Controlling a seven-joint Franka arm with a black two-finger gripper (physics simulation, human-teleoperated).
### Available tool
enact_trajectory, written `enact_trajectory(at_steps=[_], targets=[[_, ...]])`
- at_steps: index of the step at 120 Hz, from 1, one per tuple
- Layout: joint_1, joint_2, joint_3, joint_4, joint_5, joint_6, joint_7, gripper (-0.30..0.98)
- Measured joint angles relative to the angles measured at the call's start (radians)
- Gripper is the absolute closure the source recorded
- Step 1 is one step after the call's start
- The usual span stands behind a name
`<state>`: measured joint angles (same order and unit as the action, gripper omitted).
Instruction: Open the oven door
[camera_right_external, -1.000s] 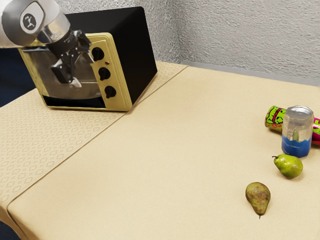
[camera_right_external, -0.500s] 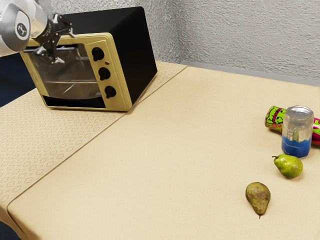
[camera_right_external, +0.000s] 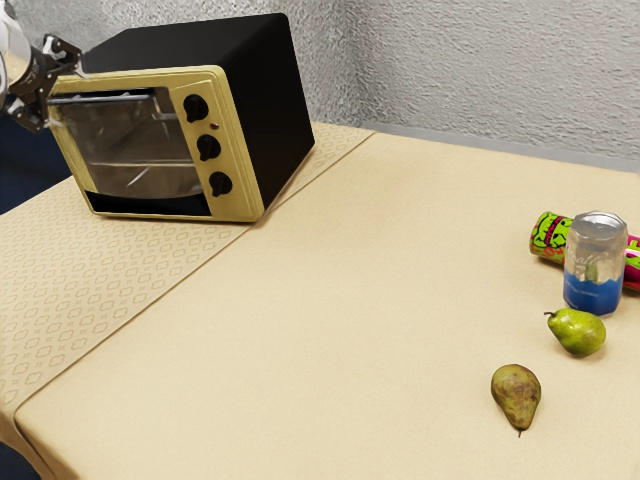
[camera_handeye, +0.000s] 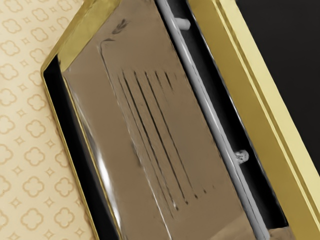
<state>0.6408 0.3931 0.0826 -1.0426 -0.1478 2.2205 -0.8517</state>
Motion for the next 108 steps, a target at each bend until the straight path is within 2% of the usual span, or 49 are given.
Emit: enact_trajectory(at_steps=[22, 30, 66, 108], targets=[[0.023, 0.002, -0.004, 0.000, -0.016, 0.006, 0.061, 0.00], [0.014, 0.000, -0.008, -0.001, -0.052, -0.004, 0.060, 0.00], [-0.023, 0.017, -0.021, -0.002, -0.178, 0.008, -0.153, 0.00], [0.019, 0.067, 0.003, 0.007, -0.196, 0.088, -0.334, 0.00]])
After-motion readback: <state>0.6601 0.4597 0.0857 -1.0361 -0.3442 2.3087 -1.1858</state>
